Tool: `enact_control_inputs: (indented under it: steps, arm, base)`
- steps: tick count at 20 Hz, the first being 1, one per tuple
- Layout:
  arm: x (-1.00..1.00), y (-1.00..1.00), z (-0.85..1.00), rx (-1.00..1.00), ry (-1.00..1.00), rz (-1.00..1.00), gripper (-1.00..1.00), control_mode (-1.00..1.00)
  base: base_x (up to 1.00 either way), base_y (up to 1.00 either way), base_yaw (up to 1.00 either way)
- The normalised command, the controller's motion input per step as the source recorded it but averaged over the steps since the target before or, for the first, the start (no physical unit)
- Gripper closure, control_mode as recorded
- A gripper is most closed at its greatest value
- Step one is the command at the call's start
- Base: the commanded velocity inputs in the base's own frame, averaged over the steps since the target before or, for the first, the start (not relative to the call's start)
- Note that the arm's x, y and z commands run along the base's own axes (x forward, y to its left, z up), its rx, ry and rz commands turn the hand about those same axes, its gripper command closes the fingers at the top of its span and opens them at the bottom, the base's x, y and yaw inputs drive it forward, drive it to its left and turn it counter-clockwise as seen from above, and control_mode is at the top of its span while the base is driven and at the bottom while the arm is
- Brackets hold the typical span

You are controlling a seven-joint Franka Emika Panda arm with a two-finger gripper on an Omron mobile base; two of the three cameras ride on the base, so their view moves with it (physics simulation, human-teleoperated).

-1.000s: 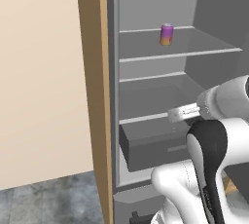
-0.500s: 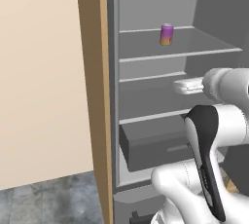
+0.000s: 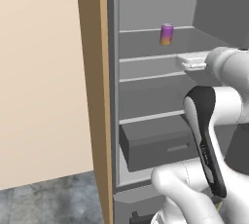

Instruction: Open the fridge, grab two sodas, and place both sodas inside the bowl with ice on the dining counter.

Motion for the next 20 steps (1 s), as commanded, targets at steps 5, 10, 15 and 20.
enact_control_inputs:
  steps: [5, 10, 15, 20]
  arm:
    - [0.25, -0.17, 0.32, 0.0, -0.03, 0.0, -1.0, -1.0]
    - [0.37, -0.01, 0.06, 0.0, 0.0, 0.0, -1.0, -1.0]
    - [0.46, 0.0, 0.0, 0.0, 0.0, 0.0, -1.0, -1.0]
    - [0.54, -0.03, 0.0, 0.01, 0.0, 0.0, -1.0, -1.0]
  base:
    - [0.0, 0.0, 0.0]
    - [0.0, 0.0, 0.0]
    - [0.0, 0.0, 0.0]
    - [0.0, 0.0, 0.0]
